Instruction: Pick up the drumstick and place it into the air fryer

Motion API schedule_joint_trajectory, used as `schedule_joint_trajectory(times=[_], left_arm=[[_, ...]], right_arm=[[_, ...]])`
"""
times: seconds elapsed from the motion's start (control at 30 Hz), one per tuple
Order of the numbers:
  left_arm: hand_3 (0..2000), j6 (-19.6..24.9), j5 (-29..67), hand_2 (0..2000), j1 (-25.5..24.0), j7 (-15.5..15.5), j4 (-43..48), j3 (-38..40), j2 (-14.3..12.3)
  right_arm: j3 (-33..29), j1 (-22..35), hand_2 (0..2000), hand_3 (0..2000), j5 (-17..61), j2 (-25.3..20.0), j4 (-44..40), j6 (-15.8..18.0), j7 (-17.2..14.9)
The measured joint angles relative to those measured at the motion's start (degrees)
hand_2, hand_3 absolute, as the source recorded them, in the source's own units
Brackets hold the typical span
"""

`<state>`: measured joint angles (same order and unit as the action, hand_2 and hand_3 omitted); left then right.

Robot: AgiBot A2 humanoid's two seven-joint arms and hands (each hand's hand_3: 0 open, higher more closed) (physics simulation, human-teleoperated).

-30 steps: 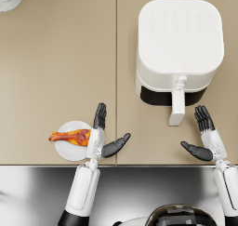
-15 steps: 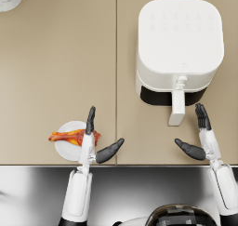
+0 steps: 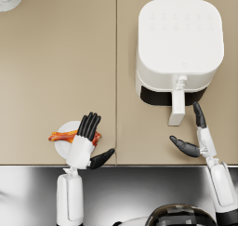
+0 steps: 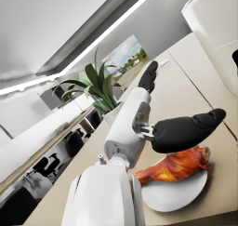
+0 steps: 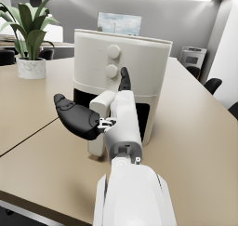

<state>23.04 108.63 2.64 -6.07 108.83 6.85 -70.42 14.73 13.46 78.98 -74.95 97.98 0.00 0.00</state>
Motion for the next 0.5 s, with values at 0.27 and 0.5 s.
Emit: schedule_joint_trajectory(times=[0.27, 0.5], left_arm=[[0, 5.1, 20.8, 0, -0.7, -1.4, -0.5, 4.5, -0.6], [0, 5.4, 39.1, 0, -1.0, -1.4, -1.3, 5.0, -0.8]], right_arm=[[-0.4, 0.4, 0, 0, 0.1, -1.3, -1.5, 0.0, 0.0], [-1.6, 0.7, 0, 0, 0.1, -2.3, -2.7, 0.0, 0.0]])
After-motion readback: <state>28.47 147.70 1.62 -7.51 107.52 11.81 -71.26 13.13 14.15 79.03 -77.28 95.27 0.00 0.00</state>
